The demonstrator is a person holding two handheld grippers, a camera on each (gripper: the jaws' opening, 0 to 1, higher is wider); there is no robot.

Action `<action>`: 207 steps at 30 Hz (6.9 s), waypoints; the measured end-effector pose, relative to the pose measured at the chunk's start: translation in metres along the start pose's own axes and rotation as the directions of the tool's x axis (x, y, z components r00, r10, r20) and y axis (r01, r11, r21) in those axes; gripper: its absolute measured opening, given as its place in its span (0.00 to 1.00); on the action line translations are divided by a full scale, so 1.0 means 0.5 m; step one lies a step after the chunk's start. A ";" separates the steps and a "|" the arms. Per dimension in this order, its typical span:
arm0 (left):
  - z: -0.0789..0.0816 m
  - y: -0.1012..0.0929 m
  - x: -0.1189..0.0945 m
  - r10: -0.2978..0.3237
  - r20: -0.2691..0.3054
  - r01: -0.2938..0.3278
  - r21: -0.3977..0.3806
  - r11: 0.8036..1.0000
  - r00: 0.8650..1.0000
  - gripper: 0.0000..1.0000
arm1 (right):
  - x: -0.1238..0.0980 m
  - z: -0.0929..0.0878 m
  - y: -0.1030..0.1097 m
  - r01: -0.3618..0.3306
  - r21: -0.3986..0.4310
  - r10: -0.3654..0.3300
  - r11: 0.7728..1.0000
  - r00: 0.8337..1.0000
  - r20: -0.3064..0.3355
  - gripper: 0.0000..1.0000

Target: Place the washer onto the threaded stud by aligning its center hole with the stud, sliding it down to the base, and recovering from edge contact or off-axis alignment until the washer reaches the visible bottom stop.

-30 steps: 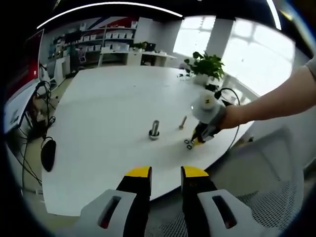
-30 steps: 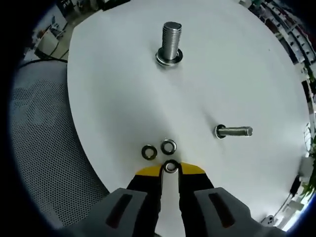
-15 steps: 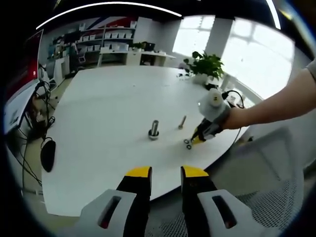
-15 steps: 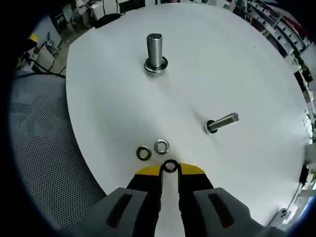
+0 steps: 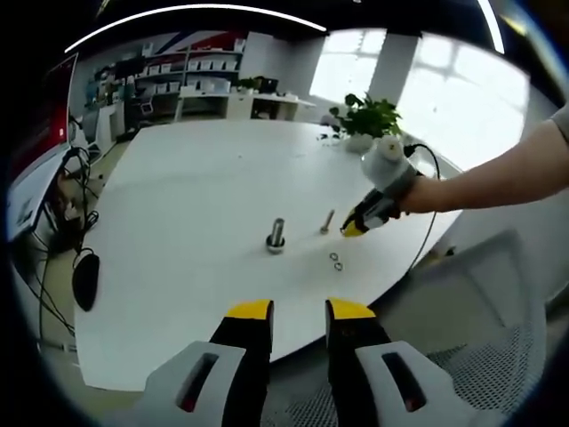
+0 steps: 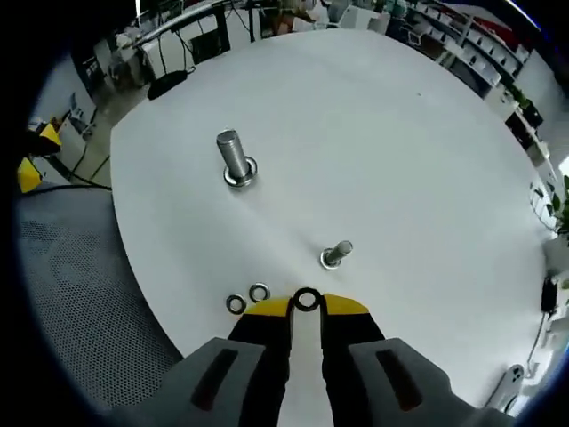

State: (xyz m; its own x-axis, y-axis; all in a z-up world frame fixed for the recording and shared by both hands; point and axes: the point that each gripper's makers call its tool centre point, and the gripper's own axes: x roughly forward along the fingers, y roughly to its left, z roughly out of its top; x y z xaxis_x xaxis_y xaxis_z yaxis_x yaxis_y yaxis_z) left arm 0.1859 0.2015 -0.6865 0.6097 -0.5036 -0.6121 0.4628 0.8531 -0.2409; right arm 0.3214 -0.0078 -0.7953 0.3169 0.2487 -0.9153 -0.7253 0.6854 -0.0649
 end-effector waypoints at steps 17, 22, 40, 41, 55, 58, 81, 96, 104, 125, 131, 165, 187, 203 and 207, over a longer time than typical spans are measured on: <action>0.000 0.001 0.000 0.001 -0.003 -0.001 0.001 1.000 1.000 0.20 | -0.022 0.060 -0.024 0.059 -0.047 -0.054 0.997 0.993 0.109 0.13; 0.000 0.001 0.000 0.002 -0.004 -0.002 0.001 1.000 1.000 0.20 | -0.016 0.066 -0.027 0.059 -0.048 -0.054 0.997 0.994 0.095 0.13; -0.004 0.000 0.002 0.000 -0.015 0.000 0.006 1.000 1.000 0.20 | 0.005 0.060 -0.038 0.045 -0.096 -0.044 0.994 0.999 0.017 0.13; -0.004 0.000 0.001 0.001 -0.014 -0.001 0.005 1.000 1.000 0.20 | 0.010 0.058 -0.039 0.041 -0.099 -0.040 0.994 0.999 0.009 0.13; -0.005 -0.001 0.002 -0.004 -0.016 0.004 0.006 1.000 1.000 0.20 | 0.061 0.043 -0.029 0.019 -0.087 -0.022 0.996 0.999 -0.040 0.13; -0.005 -0.001 0.002 -0.003 -0.017 0.003 0.005 1.000 1.000 0.20 | 0.070 0.036 -0.026 0.010 -0.081 -0.014 0.997 0.999 -0.052 0.14; -0.010 0.002 0.003 0.008 -0.033 -0.008 0.010 1.000 0.999 0.19 | 0.085 0.013 -0.024 -0.001 -0.075 -0.002 0.997 0.999 -0.050 0.16; -0.009 0.005 0.002 0.013 -0.030 -0.012 0.005 1.000 0.999 0.19 | 0.061 -0.041 -0.008 -0.007 -0.005 0.006 1.000 0.999 -0.053 0.19; -0.008 0.005 0.002 0.013 -0.025 -0.013 0.003 1.000 1.000 0.19 | 0.068 -0.044 0.058 -0.076 -0.006 0.075 0.997 0.996 -0.051 0.19; -0.009 0.005 0.002 0.013 -0.028 -0.013 0.001 1.000 1.000 0.19 | 0.074 -0.037 0.080 -0.096 -0.124 0.091 0.988 0.995 -0.050 0.17; -0.008 0.006 0.001 0.013 -0.024 -0.013 0.000 1.000 1.000 0.19 | 0.074 -0.041 0.078 -0.125 -0.182 0.116 0.975 0.991 -0.063 0.18; -0.009 0.003 0.003 0.003 -0.027 -0.003 0.004 1.000 1.000 0.19 | 0.085 -0.037 0.090 -0.083 -0.300 -0.013 0.950 0.952 -0.307 0.15; -0.011 -0.007 0.005 -0.022 -0.033 0.022 0.011 1.000 0.999 0.18 | 0.085 -0.041 0.086 -0.052 -0.250 -0.035 0.967 0.942 -0.333 0.14; -0.003 -0.006 0.000 -0.025 -0.004 0.025 -0.010 1.000 1.000 0.19 | 0.084 -0.038 0.084 -0.022 -0.258 -0.047 0.966 0.964 -0.260 0.14; -0.001 -0.005 -0.001 -0.023 0.002 0.023 -0.012 1.000 1.000 0.19 | 0.080 -0.037 0.081 -0.024 -0.214 -0.031 0.977 0.968 -0.249 0.13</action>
State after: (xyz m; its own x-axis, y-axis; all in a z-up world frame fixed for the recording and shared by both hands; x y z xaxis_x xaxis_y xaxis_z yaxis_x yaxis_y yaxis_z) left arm 0.1841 0.1996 -0.6860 0.6006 -0.5232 -0.6047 0.4688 0.8430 -0.2637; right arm 0.2936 0.0172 -0.8417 0.1770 0.0490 -0.9830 -0.8465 0.5171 -0.1267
